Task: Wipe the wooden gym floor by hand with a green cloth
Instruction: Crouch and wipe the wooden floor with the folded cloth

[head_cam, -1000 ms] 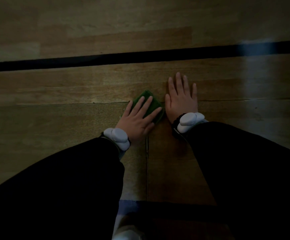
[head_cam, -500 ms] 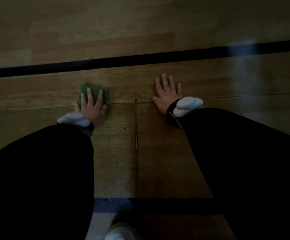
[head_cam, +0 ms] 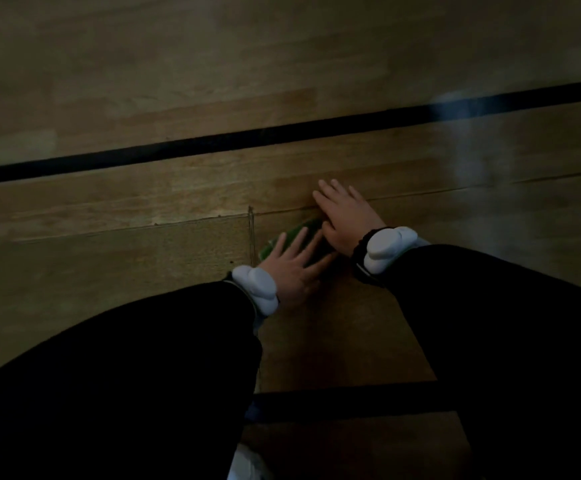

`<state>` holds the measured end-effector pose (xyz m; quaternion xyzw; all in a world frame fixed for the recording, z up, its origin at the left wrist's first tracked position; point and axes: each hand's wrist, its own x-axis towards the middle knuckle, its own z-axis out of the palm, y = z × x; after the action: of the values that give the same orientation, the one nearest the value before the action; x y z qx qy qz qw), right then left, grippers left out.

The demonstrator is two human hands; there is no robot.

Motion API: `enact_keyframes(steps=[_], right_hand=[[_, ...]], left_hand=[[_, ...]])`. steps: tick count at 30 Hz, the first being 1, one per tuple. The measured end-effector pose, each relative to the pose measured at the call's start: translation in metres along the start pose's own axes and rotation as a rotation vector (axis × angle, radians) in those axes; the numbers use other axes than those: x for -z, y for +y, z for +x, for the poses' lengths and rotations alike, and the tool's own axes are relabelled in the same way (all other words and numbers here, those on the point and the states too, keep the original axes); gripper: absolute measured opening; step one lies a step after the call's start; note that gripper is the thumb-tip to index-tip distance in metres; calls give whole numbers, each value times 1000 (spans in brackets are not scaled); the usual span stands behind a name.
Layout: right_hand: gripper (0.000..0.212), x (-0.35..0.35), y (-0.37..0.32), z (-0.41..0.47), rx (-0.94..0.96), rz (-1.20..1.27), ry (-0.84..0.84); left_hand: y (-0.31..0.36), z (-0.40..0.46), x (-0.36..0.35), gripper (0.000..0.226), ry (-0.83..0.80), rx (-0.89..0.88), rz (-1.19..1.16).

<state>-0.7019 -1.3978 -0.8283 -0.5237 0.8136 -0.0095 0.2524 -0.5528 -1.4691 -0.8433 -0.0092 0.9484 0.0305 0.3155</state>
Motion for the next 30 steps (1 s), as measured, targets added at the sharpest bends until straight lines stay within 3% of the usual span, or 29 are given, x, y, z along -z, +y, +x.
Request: enact_keyframes(steps=[4,7,10,12,15,18,21,28,30], right_hand=[[56,0,8,-15,38,-24,-31],[55,-5,14,-26,68,-53,-43],[57,-14,14,-38,131,-57,-13],[62,-25,11,-47,216,-107,-38],[62,-51,1,-57,414,-283,-126],[57,-61,0,-54,436,-322,-149],[56,-47,10,-49,320,-292,-146],[54,-15,110,-49,-347,45,-26],[55,-14,120,-51,-446,93,-21]], left_hand=[[21,3,14,58,-72,-248,16],[18,-5,30,57,-52,-270,-103],[0,-15,47,46,214,-46,-346],[-22,-18,52,35,369,143,-379],[-55,-17,45,29,412,320,-378],[-65,-15,37,32,371,356,-352],[-56,-13,37,37,332,313,-300],[-41,-8,39,40,272,268,-275],[-39,-9,39,40,269,267,-287]])
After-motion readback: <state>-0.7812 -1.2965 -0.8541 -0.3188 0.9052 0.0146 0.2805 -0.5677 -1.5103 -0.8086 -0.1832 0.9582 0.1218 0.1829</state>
